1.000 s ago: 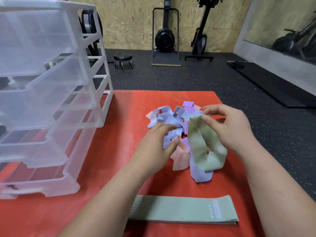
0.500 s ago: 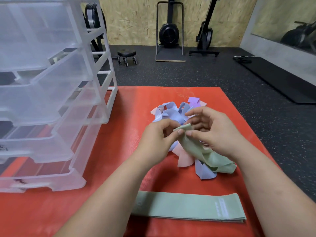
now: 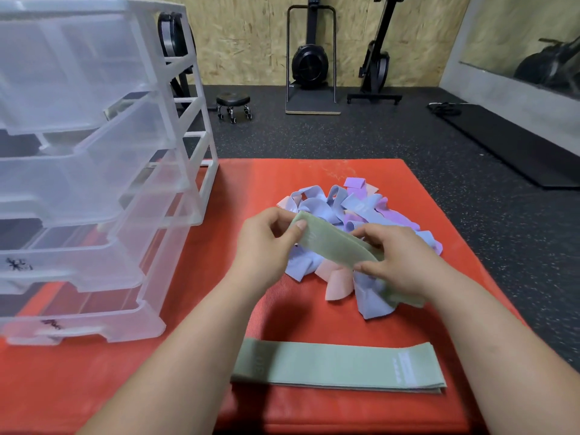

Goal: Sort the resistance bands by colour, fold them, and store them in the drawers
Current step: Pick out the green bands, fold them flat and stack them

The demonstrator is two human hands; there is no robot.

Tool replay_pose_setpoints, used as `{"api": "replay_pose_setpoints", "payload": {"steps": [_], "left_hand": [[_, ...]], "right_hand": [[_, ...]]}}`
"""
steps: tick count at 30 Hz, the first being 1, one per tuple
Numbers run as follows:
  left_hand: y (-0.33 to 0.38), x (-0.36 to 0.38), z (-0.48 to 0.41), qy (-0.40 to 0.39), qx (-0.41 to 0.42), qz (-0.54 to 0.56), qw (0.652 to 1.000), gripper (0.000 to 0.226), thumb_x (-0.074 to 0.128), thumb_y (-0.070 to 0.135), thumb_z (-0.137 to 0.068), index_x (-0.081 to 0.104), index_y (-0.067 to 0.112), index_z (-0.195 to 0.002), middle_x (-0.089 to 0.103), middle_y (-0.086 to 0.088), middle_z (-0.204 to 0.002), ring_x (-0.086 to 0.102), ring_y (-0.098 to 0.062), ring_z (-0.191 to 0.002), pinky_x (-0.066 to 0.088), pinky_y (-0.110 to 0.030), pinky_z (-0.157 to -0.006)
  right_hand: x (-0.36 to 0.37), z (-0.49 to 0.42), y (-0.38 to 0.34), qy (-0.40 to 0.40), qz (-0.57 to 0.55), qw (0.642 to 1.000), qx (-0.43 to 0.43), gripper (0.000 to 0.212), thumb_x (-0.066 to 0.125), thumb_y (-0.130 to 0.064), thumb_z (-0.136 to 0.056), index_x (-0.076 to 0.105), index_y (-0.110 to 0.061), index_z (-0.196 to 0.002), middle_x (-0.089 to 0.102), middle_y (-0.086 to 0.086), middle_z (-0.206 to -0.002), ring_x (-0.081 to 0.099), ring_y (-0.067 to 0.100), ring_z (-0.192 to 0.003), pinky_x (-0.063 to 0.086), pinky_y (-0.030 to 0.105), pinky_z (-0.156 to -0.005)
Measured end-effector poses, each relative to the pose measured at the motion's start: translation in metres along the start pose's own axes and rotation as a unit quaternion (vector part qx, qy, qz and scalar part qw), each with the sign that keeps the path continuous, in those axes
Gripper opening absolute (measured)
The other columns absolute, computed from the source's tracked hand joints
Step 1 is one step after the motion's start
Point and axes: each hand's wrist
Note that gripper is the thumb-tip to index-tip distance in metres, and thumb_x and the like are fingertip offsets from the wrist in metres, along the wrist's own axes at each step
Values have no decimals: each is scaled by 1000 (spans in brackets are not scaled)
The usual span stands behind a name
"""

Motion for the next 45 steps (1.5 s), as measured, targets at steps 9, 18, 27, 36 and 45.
{"api": "replay_pose_setpoints", "payload": {"steps": [9,18,27,36,45], "left_hand": [[3,-15,7,131,-20,36,991,7,73,29,-99,77,25,-93,76,9,-84,66,-10,-74,61,-43,-78],[-3,-19,20,59,-117,-12,991,6,72,15,-98,77,16,-94,77,-7,-88,65,-14,-73,54,-34,-70],[11,-55,54,-10,-170,16,985,8,83,15,-91,76,11,-92,66,8,-65,59,-9,-64,55,-30,-68],[12,-83,97,-3,-190,20,982,19,79,27,-96,76,8,-95,61,3,-64,57,-15,-67,53,-33,-70],[6,-92,125,-26,-59,-312,948,12,79,34,-85,69,30,-89,73,10,-74,68,-10,-79,55,-32,-71]], "right_hand": [[-38,33,23,54,51,997,34,32,83,-11,-81,72,-37,-98,74,-19,-85,67,-2,-78,48,15,-69],[-40,65,45,86,-75,987,114,25,85,-10,-81,76,-27,-96,76,-6,-82,65,8,-66,50,22,-63],[-34,102,33,175,-280,930,161,25,86,-4,-82,74,-12,-103,80,8,-85,70,19,-68,60,29,-63],[-28,138,15,151,-329,915,178,18,77,-3,-91,73,-13,-106,80,14,-97,69,17,-75,57,21,-60],[-3,162,7,159,-129,962,182,28,91,-13,-76,75,-24,-96,77,0,-72,70,20,-58,59,42,-70]]}}
Point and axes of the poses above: each hand's wrist, its own z-axis away from the middle knuckle, its own x-axis out of the palm, y = z × x
